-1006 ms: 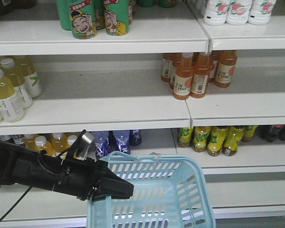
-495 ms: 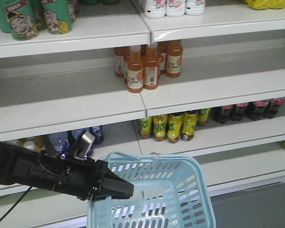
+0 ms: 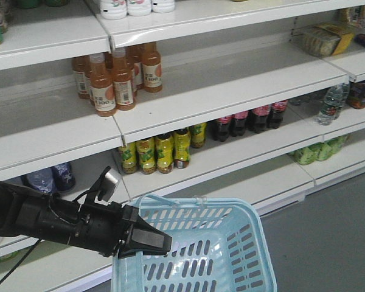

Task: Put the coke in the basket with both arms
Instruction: 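Turn the base away from the shelf while holding the basket in the left gripper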

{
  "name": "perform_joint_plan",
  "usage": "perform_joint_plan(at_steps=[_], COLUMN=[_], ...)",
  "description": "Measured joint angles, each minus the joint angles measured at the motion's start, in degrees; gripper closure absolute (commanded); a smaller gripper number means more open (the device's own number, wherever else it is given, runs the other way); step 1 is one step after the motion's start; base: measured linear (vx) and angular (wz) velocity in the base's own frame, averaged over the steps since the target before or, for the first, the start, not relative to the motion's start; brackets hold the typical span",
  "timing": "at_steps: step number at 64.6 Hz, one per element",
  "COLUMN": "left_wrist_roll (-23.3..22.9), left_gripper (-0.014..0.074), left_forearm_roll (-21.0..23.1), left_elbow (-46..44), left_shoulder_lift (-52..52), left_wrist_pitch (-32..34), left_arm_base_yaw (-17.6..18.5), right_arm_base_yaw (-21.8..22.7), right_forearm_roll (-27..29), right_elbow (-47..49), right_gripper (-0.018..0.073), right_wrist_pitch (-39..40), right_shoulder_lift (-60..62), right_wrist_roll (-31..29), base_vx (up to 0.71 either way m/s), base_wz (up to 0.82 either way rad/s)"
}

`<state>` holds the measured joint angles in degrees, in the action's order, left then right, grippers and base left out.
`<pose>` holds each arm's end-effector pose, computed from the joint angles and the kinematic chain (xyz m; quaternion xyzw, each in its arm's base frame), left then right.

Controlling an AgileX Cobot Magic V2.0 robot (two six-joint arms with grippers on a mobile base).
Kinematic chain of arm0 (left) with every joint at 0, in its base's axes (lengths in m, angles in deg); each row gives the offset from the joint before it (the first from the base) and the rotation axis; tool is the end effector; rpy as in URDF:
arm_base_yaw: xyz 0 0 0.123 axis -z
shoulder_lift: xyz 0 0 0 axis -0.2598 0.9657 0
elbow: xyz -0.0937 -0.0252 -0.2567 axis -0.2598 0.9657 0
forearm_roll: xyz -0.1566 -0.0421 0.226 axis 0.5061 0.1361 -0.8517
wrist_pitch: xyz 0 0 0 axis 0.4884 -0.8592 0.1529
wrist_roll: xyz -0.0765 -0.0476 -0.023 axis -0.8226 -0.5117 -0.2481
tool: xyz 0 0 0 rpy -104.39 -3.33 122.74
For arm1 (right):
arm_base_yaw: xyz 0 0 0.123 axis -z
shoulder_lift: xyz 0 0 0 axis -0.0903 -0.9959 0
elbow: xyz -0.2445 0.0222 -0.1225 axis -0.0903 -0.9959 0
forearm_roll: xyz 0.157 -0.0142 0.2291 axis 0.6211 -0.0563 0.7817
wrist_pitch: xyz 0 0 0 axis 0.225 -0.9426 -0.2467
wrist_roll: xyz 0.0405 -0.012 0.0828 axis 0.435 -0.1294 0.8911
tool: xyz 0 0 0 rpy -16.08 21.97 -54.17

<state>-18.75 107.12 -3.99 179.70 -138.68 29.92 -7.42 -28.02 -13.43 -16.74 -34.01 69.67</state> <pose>0.2663 -0.1576 0.1349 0.0472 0.8189 -0.5705 0.0409 0.0962 0.0033 0.1981 -0.0269 0.7045 -0.0030 0.7092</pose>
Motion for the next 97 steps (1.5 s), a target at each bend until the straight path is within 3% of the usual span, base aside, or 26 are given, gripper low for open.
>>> perform_joint_plan(at_steps=[97], left_wrist_roll=[0.0], left_gripper=[0.0603], left_forearm_roll=[0.0], left_elbow=[0.0], left_shoulder_lift=[0.0], left_wrist_pitch=[0.0], left_arm_base_yaw=[0.0], right_arm_base_yaw=[0.0], right_forearm_roll=[0.0], right_elbow=[0.0], right_gripper=[0.0568], right_wrist_pitch=[0.0], right_shoulder_lift=[0.0], right_wrist_roll=[0.0], base_vx=[-0.05], base_wz=[-0.4])
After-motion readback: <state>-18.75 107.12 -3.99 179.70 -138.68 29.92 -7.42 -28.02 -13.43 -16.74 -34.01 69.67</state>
